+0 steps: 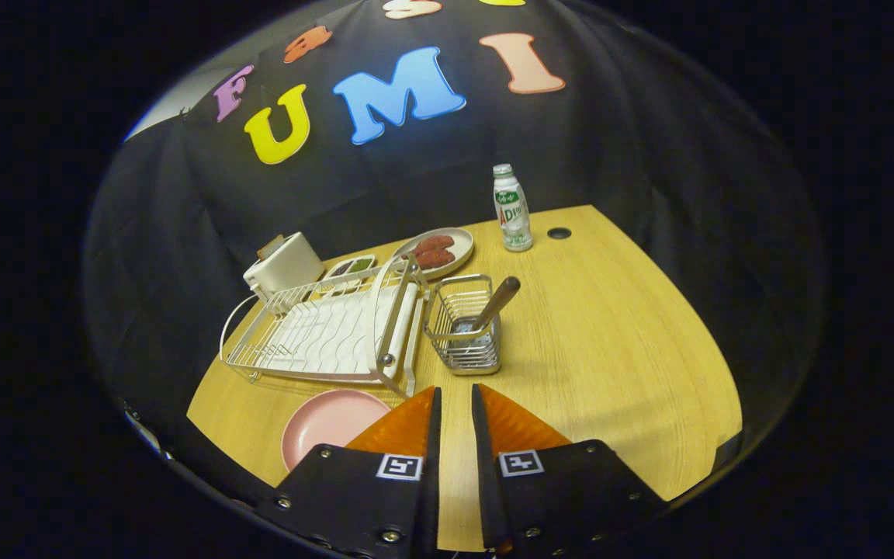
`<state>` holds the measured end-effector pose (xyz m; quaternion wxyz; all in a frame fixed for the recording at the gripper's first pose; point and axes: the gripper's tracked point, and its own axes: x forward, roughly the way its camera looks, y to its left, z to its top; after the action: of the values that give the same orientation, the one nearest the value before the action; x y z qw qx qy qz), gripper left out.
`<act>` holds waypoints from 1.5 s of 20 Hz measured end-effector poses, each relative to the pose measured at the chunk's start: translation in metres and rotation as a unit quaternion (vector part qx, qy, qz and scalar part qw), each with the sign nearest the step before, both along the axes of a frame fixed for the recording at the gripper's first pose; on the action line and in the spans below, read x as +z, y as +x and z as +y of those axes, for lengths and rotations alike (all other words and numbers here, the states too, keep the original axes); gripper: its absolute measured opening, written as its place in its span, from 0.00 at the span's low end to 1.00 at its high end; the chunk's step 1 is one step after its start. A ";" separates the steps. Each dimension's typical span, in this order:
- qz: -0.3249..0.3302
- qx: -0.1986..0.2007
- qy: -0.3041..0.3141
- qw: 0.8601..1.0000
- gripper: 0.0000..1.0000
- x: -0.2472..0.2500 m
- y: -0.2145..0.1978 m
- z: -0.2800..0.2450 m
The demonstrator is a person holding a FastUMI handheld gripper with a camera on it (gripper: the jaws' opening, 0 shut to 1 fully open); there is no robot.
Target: Take the plate from the dish rack, then take the spoon from the basket and place it into the plate.
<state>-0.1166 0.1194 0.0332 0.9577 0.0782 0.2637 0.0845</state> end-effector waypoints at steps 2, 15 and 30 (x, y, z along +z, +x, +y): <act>-0.042 -0.004 -0.026 0.999 0.22 0.013 0.002 -0.013; -0.182 0.003 -0.057 0.982 0.22 0.031 0.053 -0.034; -0.185 -0.017 -0.024 0.982 0.27 0.007 0.117 -0.022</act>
<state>0.0007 0.0973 0.0401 0.9929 0.0429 0.0821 0.0747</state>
